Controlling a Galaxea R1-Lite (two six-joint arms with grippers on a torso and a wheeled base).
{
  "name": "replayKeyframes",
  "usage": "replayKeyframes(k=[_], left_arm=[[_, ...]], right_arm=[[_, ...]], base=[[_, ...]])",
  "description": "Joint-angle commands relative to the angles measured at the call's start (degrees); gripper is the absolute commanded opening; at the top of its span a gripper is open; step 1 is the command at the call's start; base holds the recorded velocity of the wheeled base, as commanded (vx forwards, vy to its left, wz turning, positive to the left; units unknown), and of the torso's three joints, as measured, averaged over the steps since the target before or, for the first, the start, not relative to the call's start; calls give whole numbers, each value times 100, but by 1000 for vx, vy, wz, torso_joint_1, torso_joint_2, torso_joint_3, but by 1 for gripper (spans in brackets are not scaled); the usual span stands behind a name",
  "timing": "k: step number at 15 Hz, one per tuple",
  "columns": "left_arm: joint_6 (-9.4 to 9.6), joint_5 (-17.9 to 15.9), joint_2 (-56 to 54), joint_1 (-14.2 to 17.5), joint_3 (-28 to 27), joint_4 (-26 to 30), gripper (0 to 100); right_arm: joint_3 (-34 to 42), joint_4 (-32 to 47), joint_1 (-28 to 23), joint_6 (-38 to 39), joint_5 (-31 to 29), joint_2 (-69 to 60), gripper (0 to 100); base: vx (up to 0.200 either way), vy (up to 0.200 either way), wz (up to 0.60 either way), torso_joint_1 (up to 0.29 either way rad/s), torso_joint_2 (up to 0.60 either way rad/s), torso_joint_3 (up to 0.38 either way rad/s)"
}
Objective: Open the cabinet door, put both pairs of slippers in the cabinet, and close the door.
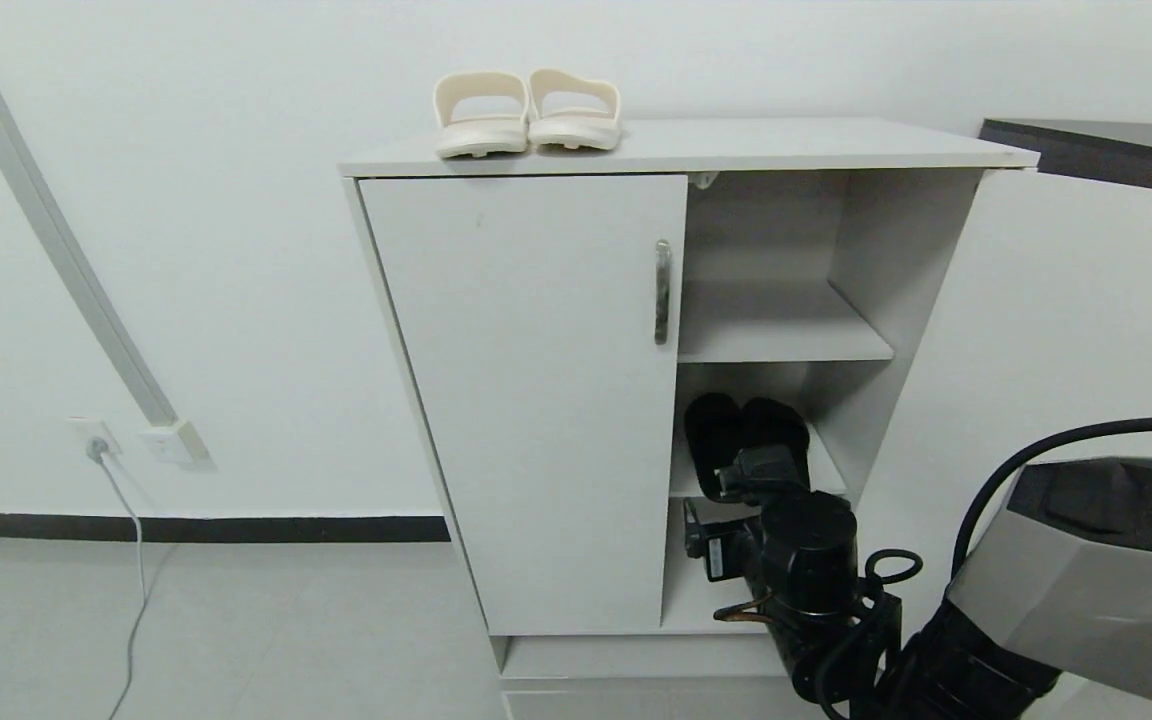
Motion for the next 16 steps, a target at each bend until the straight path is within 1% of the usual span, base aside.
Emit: replayKeyframes(k=[1,3,5,7,10,16], left_arm=[[-1,-2,7,-1,1,-1,0],[-1,-2,7,-1,1,-1,0],[-1,-2,7,-1,1,-1,0],[-1,7,7,-1,1,-1,0],[-10,7,7,-1,1,-1,0],[-10,15,7,-1,1,-1,0]], right_arm=[[-1,-28,12,1,1,29,100],[25,-90,12,10,19,46,100],[131,-195,12,1,186,46,100],[263,-599,-5,-17,432,46,100],[377,-670,-5,-175,467,64,100],[412,-714,-14,-219,467,90,100]], base=[[0,200,0,2,-2,2],[0,200,0,5,2,7],[0,200,0,0,5,-2],[0,200,0,2,2,2],[0,200,0,1,2,-1],[0,0,0,0,0,0]])
